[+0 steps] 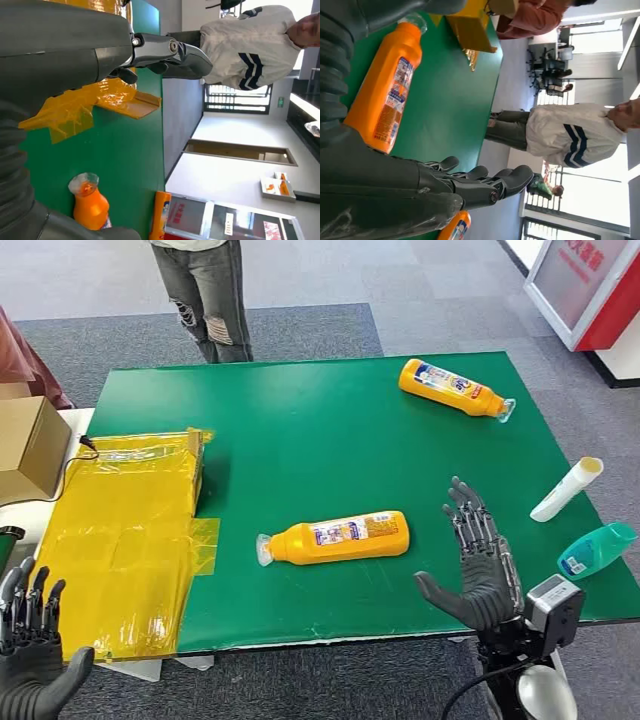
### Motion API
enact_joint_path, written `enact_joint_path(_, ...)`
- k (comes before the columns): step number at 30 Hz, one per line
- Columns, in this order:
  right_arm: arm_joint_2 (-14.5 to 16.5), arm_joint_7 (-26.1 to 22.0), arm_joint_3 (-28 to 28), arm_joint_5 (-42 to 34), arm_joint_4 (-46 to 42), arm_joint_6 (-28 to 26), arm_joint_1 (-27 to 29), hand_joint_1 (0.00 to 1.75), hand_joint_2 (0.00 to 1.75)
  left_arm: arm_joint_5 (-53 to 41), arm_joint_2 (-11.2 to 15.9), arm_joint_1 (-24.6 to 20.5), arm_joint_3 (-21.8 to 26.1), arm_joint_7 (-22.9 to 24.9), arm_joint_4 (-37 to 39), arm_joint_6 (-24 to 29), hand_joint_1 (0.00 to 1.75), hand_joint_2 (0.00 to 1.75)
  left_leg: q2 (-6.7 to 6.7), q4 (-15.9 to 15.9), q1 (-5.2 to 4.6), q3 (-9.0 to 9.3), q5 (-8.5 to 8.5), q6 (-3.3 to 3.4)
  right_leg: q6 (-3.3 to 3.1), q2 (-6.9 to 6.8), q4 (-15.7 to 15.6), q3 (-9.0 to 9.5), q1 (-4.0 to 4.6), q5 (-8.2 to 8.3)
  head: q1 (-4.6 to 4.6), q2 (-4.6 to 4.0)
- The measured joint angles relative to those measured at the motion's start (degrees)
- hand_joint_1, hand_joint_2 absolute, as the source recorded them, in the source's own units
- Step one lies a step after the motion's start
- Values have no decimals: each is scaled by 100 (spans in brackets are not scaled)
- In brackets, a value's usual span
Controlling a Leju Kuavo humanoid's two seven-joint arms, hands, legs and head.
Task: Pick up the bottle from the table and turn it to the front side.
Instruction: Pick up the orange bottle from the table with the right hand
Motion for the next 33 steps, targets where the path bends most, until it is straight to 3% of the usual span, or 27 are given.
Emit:
enact_joint_path(7,-16,109,2,398,0,-203,-4,0,175,-10,1,-3,30,4,0,-38,0,175,0,0,0,0,0,0,0,0,0,0,0,0,-1,0)
enact_joint_path(12,-185,921,37,2393,1,-974,-63,0,175,-23,-35,-3,97,68,0,-99,0,175,0,0,0,-1,0,1,0,0,0,2,0,0,0,0)
enact_joint_path(16,-395,1769,191,3905,24,-1205,-233,0,175,-79,-126,-16,185,166,-2,-238,0,175,0,0,-1,0,0,1,1,0,0,2,-2,2,1,0)
enact_joint_path(25,-728,2649,735,5122,417,-987,-799,0,175,-445,-210,-191,300,270,-3,-43,0,175,0,0,0,0,5,-3,-1,0,0,2,0,5,0,0)
enact_joint_path(29,-843,2958,1138,5562,891,-781,-1287,0,175,-657,-188,-442,438,489,126,313,0,175,0,-1,0,0,10,-1,1,0,0,3,0,10,-1,0)
enact_joint_path(33,-908,3310,1708,6002,1534,-403,-2060,0,175,-734,-106,-786,572,719,728,483,0,175,1,-1,0,-1,21,-5,-2,2,1,0,-1,22,1,0)
